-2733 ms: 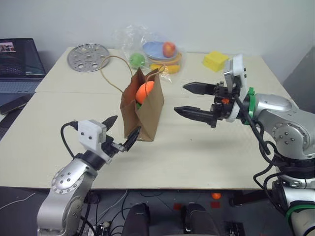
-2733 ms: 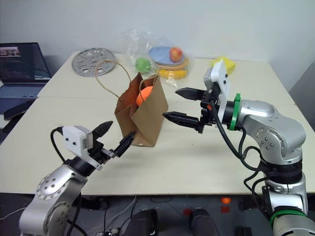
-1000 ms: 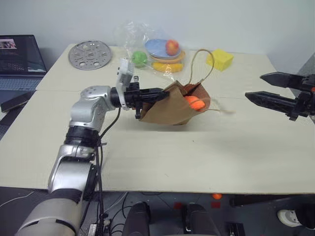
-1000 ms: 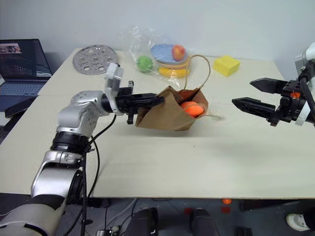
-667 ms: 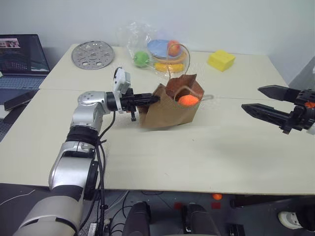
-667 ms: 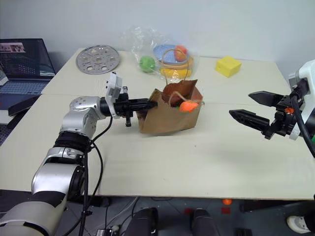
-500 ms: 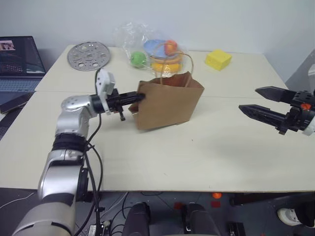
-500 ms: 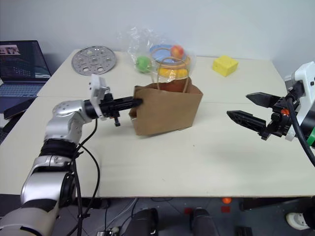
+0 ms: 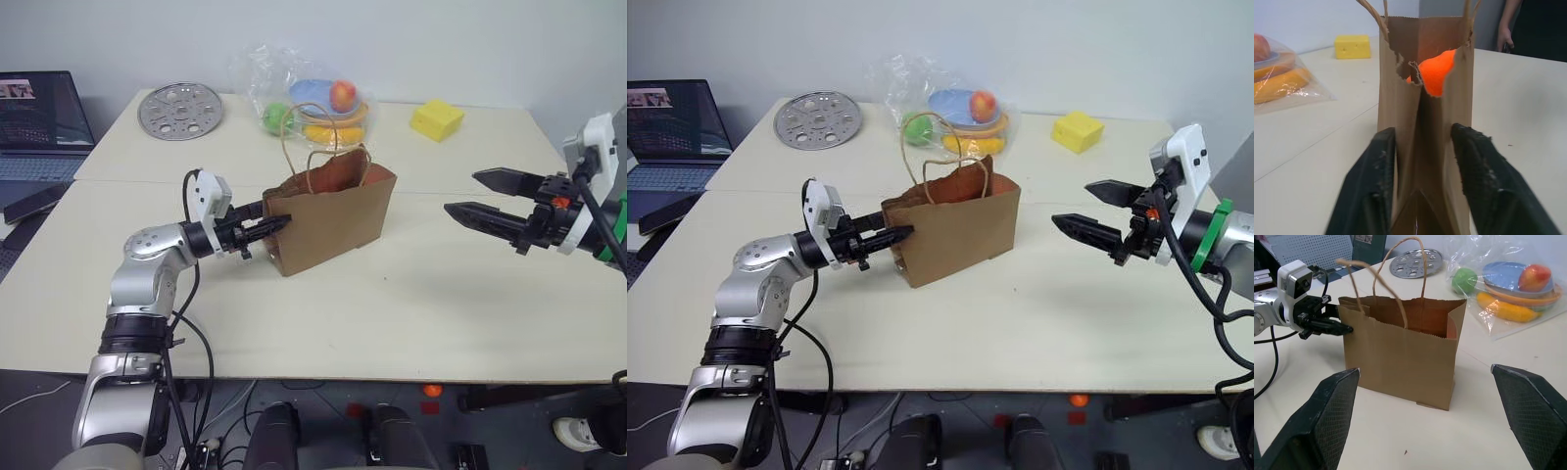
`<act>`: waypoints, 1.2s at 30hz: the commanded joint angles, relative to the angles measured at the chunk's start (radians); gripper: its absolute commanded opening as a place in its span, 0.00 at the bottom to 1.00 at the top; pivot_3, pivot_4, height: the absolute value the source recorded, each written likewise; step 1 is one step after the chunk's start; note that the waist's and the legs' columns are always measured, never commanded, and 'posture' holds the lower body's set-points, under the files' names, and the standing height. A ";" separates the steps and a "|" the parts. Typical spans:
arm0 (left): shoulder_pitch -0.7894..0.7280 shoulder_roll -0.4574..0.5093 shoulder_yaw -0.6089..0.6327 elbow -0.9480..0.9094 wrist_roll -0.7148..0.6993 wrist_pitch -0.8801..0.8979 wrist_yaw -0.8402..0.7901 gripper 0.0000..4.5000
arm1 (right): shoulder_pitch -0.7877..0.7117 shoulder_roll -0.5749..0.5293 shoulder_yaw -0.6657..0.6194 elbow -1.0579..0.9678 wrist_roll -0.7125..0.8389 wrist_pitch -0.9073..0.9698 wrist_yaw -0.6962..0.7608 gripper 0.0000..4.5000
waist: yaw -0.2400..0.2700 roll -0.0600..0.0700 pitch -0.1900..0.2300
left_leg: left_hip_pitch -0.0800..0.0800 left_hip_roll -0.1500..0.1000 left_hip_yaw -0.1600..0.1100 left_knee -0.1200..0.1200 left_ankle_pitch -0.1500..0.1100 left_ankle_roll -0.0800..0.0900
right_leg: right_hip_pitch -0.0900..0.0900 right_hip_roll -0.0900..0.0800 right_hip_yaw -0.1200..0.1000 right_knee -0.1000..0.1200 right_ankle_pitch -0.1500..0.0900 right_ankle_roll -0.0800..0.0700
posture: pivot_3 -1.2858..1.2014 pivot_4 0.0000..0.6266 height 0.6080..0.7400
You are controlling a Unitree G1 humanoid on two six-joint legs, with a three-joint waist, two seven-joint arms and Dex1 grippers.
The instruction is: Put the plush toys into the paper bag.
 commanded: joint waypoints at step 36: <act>-0.156 -0.126 -0.053 0.218 0.095 -0.142 0.022 0.02 | 0.034 -0.005 -0.067 -0.066 0.008 -0.008 -0.050 1.00 | 0.011 0.000 0.000 | 0.000 -0.001 0.003 0.001 0.000 0.000 | 0.000 0.002 0.000 0.000 0.003 0.005 | 0.52 0.24 1.00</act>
